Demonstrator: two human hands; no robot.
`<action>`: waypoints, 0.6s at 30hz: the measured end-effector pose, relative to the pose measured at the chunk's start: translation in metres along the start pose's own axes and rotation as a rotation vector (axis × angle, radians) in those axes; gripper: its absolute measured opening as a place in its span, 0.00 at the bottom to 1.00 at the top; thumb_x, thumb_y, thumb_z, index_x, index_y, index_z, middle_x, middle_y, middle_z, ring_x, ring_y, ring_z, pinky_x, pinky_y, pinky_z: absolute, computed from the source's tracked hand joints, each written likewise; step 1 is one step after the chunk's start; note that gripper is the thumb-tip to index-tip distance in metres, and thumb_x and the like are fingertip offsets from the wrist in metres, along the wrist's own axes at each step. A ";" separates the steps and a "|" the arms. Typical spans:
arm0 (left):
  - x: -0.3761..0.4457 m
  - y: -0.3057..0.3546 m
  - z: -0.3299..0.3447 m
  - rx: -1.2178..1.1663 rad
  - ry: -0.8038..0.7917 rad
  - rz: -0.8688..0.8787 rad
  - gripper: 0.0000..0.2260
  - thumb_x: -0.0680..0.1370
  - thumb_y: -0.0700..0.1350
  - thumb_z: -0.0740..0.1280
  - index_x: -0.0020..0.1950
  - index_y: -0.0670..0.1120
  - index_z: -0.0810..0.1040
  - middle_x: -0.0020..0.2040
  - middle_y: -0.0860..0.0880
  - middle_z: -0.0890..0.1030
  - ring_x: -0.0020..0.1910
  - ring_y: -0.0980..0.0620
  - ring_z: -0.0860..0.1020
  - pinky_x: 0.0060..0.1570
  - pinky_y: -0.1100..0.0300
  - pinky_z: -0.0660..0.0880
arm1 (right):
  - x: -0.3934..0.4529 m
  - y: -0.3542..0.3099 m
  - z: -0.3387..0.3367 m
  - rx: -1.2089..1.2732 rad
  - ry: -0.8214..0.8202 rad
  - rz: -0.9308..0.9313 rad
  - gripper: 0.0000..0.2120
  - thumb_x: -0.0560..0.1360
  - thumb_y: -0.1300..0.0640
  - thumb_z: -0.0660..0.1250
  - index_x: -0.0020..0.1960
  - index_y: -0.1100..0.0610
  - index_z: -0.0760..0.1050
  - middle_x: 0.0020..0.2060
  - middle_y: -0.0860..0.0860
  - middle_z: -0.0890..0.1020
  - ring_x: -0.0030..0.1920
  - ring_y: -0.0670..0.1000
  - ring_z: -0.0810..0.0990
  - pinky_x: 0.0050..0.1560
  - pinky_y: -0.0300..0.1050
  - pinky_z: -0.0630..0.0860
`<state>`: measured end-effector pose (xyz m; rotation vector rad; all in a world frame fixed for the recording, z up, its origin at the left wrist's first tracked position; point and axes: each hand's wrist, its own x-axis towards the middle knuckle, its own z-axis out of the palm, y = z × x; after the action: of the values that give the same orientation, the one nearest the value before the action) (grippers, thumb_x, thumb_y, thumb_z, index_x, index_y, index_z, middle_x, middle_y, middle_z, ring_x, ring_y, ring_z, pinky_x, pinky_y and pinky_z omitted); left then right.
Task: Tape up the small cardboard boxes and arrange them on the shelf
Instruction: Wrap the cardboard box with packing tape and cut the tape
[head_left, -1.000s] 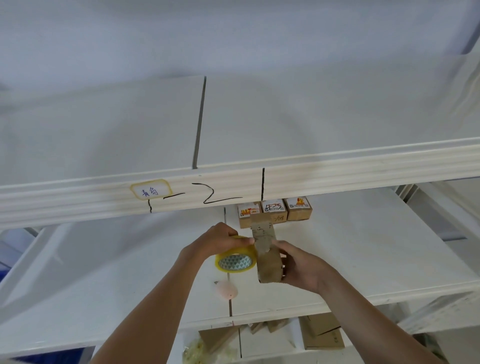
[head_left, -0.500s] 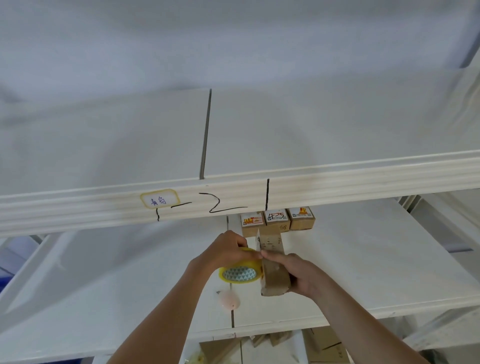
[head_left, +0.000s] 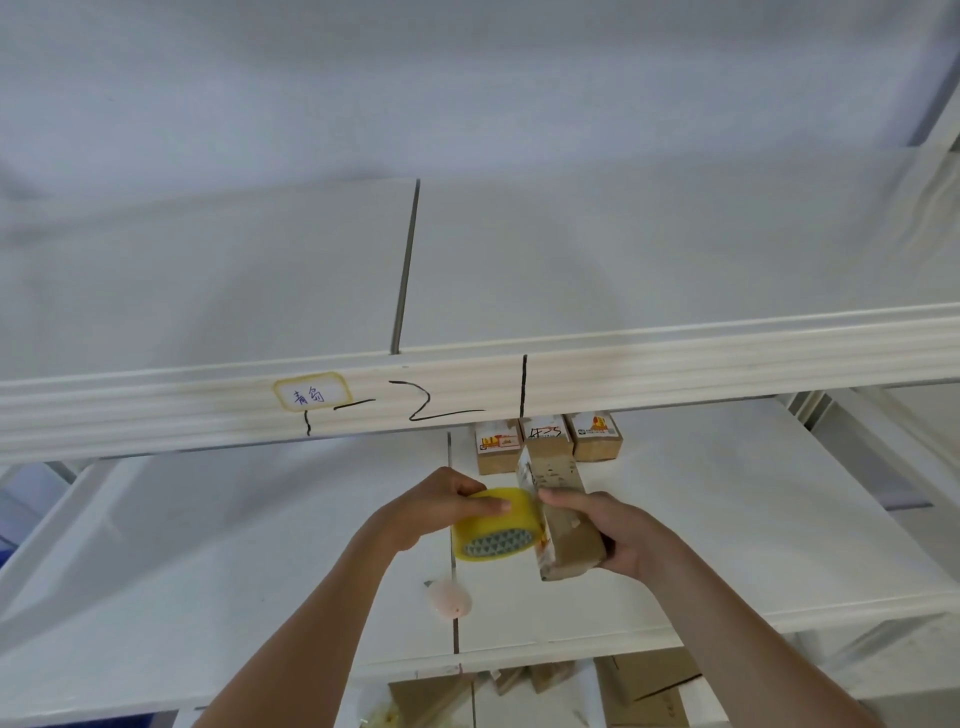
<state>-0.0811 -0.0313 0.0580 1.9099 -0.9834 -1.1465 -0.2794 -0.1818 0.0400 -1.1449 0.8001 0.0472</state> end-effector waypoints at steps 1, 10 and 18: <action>0.000 0.000 0.000 -0.004 -0.006 -0.001 0.10 0.72 0.57 0.76 0.39 0.51 0.85 0.37 0.56 0.83 0.44 0.55 0.81 0.47 0.62 0.74 | -0.001 0.000 -0.002 0.000 0.001 0.000 0.34 0.57 0.45 0.87 0.59 0.55 0.83 0.54 0.58 0.86 0.52 0.58 0.86 0.50 0.53 0.83; 0.009 0.001 0.002 0.129 -0.013 -0.037 0.14 0.72 0.59 0.76 0.36 0.50 0.82 0.29 0.58 0.76 0.38 0.56 0.77 0.39 0.64 0.71 | 0.000 0.009 -0.003 -0.067 0.042 -0.005 0.37 0.56 0.43 0.86 0.60 0.57 0.82 0.53 0.59 0.86 0.55 0.59 0.85 0.56 0.55 0.83; 0.012 -0.006 0.001 0.176 -0.013 -0.057 0.17 0.71 0.61 0.77 0.33 0.50 0.80 0.26 0.58 0.73 0.36 0.56 0.75 0.39 0.62 0.69 | 0.001 0.012 -0.003 -0.063 0.043 -0.007 0.35 0.59 0.45 0.85 0.61 0.59 0.81 0.52 0.59 0.87 0.54 0.58 0.86 0.55 0.54 0.83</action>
<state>-0.0765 -0.0387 0.0477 2.0835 -1.0740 -1.1376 -0.2856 -0.1790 0.0296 -1.2117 0.8373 0.0429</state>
